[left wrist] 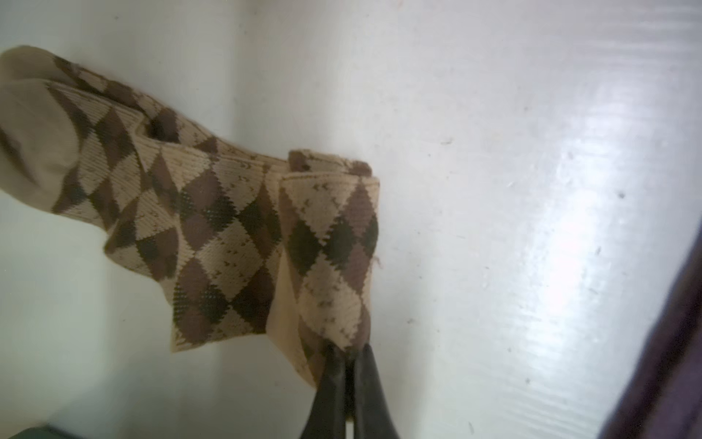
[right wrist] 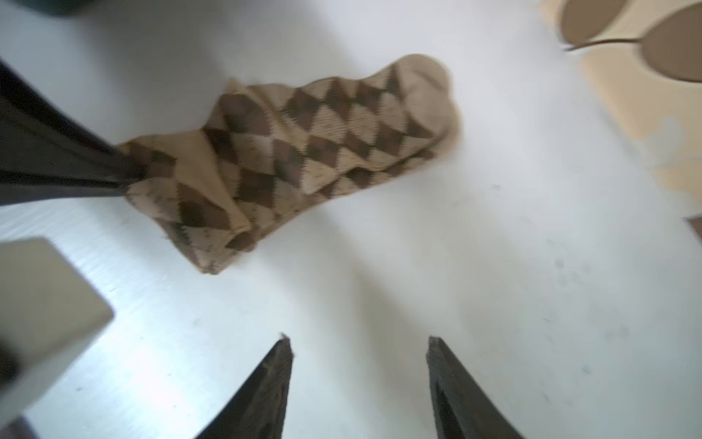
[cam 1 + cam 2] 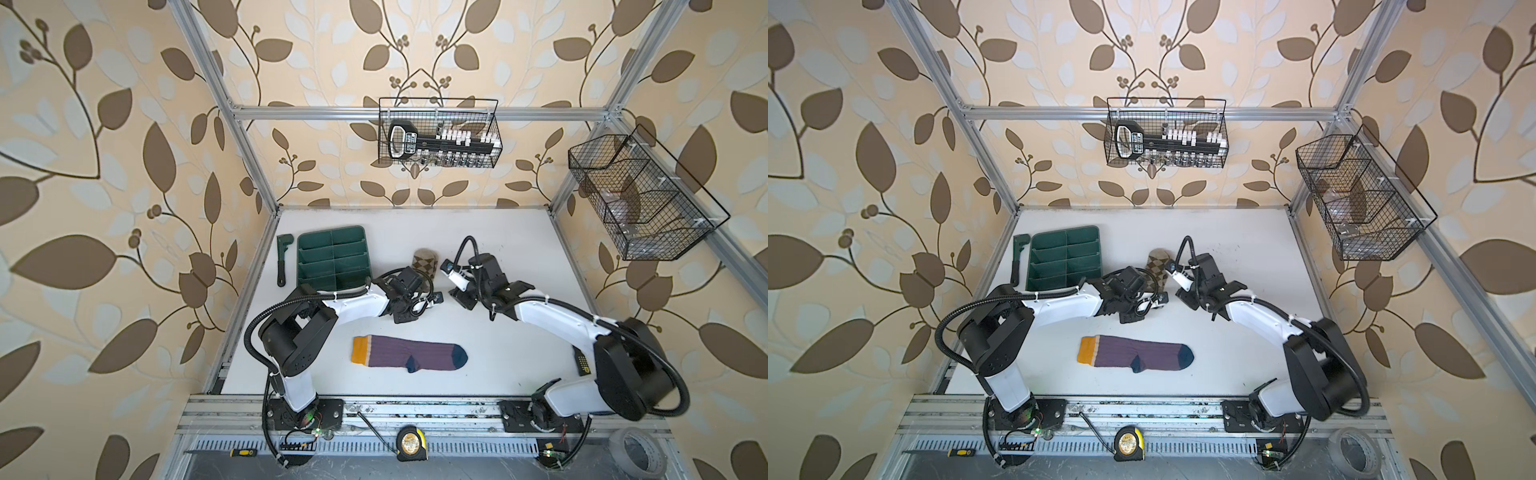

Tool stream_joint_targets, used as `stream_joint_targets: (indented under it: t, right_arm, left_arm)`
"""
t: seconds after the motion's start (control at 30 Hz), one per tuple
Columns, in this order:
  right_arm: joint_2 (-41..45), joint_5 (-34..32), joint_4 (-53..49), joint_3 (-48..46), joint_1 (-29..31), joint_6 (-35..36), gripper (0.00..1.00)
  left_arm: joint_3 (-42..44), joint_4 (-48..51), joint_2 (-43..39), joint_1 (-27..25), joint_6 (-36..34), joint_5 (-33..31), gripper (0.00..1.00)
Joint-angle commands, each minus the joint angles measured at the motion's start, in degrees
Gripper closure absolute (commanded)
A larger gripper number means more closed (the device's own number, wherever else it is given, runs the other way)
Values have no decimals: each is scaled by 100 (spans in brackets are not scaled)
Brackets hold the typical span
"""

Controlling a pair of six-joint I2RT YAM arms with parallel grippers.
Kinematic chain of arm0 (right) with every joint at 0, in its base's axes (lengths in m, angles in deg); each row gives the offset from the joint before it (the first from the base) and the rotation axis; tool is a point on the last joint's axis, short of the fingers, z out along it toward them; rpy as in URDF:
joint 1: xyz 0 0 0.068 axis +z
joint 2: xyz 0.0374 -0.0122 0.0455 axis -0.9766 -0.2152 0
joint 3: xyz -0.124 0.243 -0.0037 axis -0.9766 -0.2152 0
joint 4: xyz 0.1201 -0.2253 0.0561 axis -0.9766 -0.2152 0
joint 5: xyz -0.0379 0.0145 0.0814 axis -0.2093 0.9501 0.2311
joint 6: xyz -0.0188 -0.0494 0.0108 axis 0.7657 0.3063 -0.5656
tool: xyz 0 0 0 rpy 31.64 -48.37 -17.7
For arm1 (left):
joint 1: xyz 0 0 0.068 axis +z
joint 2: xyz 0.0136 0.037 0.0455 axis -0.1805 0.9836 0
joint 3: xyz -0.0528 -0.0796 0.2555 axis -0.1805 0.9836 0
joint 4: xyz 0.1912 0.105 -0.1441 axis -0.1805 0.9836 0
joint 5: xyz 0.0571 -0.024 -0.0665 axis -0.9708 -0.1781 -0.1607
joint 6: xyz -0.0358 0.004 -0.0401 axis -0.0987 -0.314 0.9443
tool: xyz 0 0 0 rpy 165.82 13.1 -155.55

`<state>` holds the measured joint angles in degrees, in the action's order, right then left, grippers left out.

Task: Roll the socks

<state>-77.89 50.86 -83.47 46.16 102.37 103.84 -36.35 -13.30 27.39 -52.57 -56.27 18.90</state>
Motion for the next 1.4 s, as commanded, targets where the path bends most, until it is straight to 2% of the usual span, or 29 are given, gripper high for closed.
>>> stream_joint_targets:
  t: [0.0, 0.1, 0.2, 0.3, 0.4, 0.5, 0.57, 0.8, 1.0, 1.1, 1.37]
  right_arm:
    - [937, -613, 837, -432, -364, -768, 43]
    - [1765, -482, 1185, -885, -422, -535, 44]
    - [2185, 54, 1331, -1185, -80, 364, 48]
    - [2112, -480, 1272, -1301, 785, 1419, 49]
    - [1969, -1198, 1719, -1620, 1633, 2448, 48]
    - [1817, -1231, 1954, -1904, 2149, 3421, 47]
    - [1531, -1311, 1990, -1953, 2341, 3755, 46]
    - [-259, -1533, 2599, -1542, 2578, 4106, 45]
    - [-1725, -1709, 3477, -894, 2488, 4365, 44]
    - [-2153, -1716, 3677, -649, 2421, 4414, 46]
    - [-2637, -1443, 3430, -565, 2155, 4520, 62]
  left_arm:
    - [-638, 1245, 387, 163, 190, 1034, 100]
    - [-1201, 1902, 762, 367, 239, 1606, 100]
    - [-1758, 2546, 1162, 522, 284, 2100, 100]
    - [-2064, 2826, 1386, 628, 407, 2443, 100]
    - [-2121, 2875, 1465, 670, 468, 2570, 100]
    - [-2209, 2901, 1548, 709, 537, 2569, 100]
    - [-2280, 2927, 1618, 764, 603, 2587, 100]
    - [-2390, 2928, 1671, 844, 698, 2567, 100]
    - [-2319, 2905, 1624, 865, 696, 2597, 100]
    - [-2272, 2885, 1588, 870, 689, 2615, 100]
    - [-2250, 2883, 1524, 871, 679, 2676, 100]
